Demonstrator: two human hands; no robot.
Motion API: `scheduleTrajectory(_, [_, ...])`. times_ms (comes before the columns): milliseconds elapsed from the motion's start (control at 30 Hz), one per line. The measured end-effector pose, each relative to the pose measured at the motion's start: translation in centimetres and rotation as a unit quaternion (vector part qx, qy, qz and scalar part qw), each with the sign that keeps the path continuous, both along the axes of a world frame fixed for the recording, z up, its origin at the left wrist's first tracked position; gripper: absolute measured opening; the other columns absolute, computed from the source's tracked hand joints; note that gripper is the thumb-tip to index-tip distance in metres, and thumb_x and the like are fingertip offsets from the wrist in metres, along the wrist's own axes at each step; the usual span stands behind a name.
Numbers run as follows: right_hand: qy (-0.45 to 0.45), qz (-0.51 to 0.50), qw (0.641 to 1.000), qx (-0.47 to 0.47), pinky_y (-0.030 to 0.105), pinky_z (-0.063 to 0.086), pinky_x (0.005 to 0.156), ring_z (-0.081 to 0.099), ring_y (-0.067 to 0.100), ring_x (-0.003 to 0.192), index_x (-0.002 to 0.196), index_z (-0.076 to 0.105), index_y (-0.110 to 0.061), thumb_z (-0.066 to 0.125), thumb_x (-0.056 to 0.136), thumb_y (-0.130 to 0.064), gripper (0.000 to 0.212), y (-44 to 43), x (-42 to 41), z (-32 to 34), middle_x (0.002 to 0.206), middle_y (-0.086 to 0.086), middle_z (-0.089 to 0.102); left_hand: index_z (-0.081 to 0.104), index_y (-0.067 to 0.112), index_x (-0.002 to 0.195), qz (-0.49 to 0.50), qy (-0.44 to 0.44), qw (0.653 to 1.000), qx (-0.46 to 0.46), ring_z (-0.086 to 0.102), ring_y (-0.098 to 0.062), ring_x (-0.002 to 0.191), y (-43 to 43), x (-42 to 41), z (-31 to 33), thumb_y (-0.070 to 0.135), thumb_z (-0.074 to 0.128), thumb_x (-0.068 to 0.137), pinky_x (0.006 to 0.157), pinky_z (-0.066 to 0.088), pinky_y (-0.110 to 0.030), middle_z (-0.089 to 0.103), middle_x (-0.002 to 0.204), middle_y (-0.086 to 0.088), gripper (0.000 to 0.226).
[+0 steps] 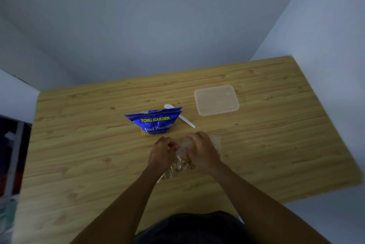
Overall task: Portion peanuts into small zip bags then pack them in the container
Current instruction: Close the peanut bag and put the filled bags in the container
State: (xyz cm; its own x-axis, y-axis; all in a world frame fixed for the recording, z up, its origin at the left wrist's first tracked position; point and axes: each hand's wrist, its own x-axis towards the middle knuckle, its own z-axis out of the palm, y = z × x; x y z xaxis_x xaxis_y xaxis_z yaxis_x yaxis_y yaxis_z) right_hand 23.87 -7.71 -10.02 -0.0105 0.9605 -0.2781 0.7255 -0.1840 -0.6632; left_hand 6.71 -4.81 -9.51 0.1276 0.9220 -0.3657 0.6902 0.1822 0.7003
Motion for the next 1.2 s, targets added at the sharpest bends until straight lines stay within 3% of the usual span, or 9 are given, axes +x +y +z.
scheduleTrajectory(167, [0.077,0.021,0.995,-0.053,0.022,0.046,0.074,0.063,0.005,0.085,0.091,0.071,-0.021,0.068,0.090,-0.020,0.003,1.7,0.8,1.3,0.091,-0.006,0.070,0.070,0.019,0.090,0.004,-0.065,0.997,-0.034,0.064,0.002,0.076,0.0,-0.9,0.5,0.020,0.069,0.091,0.069,0.048,-0.012,0.072,0.084,0.010,0.002])
scheduleTrajectory(233, [0.086,0.016,0.994,-0.061,0.018,0.045,0.068,0.062,0.001,0.076,0.084,0.068,-0.026,0.072,0.089,-0.021,0.008,2.0,1.1,2.2,0.084,-0.008,0.070,0.071,0.016,0.090,0.020,-0.092,0.995,-0.034,0.064,0.003,0.070,0.1,-1.0,0.7,0.017,0.070,0.090,0.066,0.047,-0.009,0.073,0.080,0.007,0.001])
scheduleTrajectory(400, [0.114,-0.023,0.991,-0.060,0.016,0.046,0.067,0.063,-0.001,0.077,0.087,0.070,-0.027,0.073,0.088,-0.026,0.003,2.3,1.6,4.2,0.083,-0.010,0.070,0.072,0.007,0.091,0.028,-0.135,0.990,-0.016,0.062,-0.001,0.063,0.4,-0.6,1.8,0.009,0.068,0.090,0.064,0.047,-0.010,0.074,0.077,-0.003,0.005])
scheduleTrajectory(500, [0.149,-0.042,0.987,-0.046,0.007,0.043,0.062,0.062,-0.009,0.075,0.086,0.072,-0.027,0.076,0.086,-0.026,0.005,2.4,1.3,5.4,0.081,-0.015,0.070,0.072,0.012,0.089,0.025,-0.147,0.989,0.000,0.061,-0.007,0.066,0.8,-0.4,2.3,0.015,0.069,0.091,0.063,0.047,-0.017,0.073,0.077,-0.005,0.005])
scheduleTrajectory(600, [0.150,-0.053,0.987,-0.024,0.005,0.043,0.061,0.064,-0.010,0.081,0.088,0.074,-0.023,0.074,0.087,-0.019,0.004,2.7,1.0,6.1,0.084,-0.014,0.072,0.072,0.013,0.087,0.010,-0.141,0.990,0.025,0.054,-0.002,0.060,1.3,0.1,3.1,0.021,0.070,0.090,0.058,0.041,-0.013,0.069,0.072,-0.004,0.009])
scheduleTrajectory(800, [0.113,-0.095,0.989,0.021,0.028,0.054,0.069,0.066,0.002,0.077,0.072,0.073,-0.024,0.082,0.078,-0.022,0.012,3.3,1.2,6.6,0.076,-0.011,0.071,0.065,0.016,0.082,-0.047,-0.127,0.986,0.098,0.055,0.003,0.064,1.6,1.1,4.3,0.015,0.066,0.093,0.062,0.039,-0.009,0.060,0.067,0.013,0.011])
scheduleTrajectory(933, [0.119,-0.126,0.984,0.027,0.029,0.055,0.062,0.065,0.000,0.064,0.057,0.067,-0.031,0.092,0.068,-0.031,0.027,3.6,2.3,7.1,0.062,-0.013,0.069,0.065,0.013,0.083,-0.055,-0.129,0.983,0.118,0.058,0.008,0.067,1.7,1.6,5.0,0.013,0.066,0.093,0.064,0.039,-0.005,0.060,0.069,0.016,0.010])
scheduleTrajectory(1100, [0.192,-0.156,0.969,-0.010,0.014,0.047,0.055,0.059,-0.007,0.054,0.057,0.065,-0.023,0.092,0.069,-0.027,0.030,3.6,3.5,7.5,0.056,-0.016,0.067,0.065,0.016,0.083,-0.041,-0.160,0.982,0.088,0.060,0.006,0.065,1.9,2.5,5.5,0.010,0.066,0.092,0.064,0.043,-0.008,0.064,0.069,0.014,0.011])
scheduleTrajectory(1200, [0.273,-0.165,0.947,-0.048,0.016,0.049,0.061,0.063,-0.004,0.061,0.072,0.071,-0.020,0.084,0.081,-0.015,0.017,3.3,4.4,6.9,0.064,-0.013,0.071,0.064,0.006,0.089,0.005,-0.234,0.972,0.001,0.071,-0.013,0.077,1.7,2.9,5.4,0.005,0.059,0.096,0.075,0.059,-0.025,0.073,0.080,-0.009,0.009])
